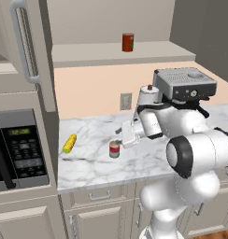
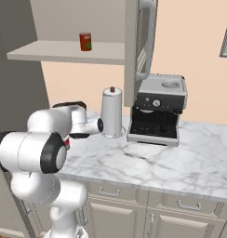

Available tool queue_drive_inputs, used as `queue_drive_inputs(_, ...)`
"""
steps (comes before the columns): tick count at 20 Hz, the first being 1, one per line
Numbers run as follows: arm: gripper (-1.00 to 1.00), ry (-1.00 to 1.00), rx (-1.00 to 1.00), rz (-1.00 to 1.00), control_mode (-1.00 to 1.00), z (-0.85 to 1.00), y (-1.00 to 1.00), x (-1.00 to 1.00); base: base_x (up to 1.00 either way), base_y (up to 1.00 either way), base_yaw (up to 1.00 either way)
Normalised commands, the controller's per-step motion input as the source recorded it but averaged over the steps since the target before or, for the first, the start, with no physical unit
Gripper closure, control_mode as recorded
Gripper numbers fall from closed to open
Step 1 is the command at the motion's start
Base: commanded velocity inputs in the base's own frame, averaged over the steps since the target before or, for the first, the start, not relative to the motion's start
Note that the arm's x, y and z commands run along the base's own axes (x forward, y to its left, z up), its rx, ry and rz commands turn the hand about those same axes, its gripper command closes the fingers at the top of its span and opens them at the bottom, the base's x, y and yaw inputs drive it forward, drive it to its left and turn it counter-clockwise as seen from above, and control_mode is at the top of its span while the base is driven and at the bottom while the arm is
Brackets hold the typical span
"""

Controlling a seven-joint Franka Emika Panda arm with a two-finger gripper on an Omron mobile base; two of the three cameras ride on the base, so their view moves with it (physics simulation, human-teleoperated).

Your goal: Restock the canned food cabinet by taking the new fresh canned food from the counter and placing it in the cabinet. Then, take the old canned food from the cabinet and place it on the counter.

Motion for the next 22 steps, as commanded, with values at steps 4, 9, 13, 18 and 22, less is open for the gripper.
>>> queue_drive_inputs(4, -1.00, -0.25, 0.00, 0.00, -1.00, 1.00, 0.04, -1.00, 0.00, 0.00, 0.00)
queue_drive_inputs(9, -1.00, -0.33, 0.00, -0.02, -1.00, 1.00, 0.19, -0.99, 0.00, 0.00, 0.00)
queue_drive_inputs(13, -1.00, -0.35, -0.07, -0.07, -1.00, 1.00, 0.57, -0.91, 0.00, 0.00, 0.00)
queue_drive_inputs(18, -1.00, -0.30, -0.12, 0.00, -1.00, 1.00, 0.54, -0.54, 0.00, 0.00, 0.00)
queue_drive_inputs(22, -1.00, -0.29, 0.03, 0.00, -1.00, 0.62, -0.22, -0.33, 0.00, 0.00, 0.00)
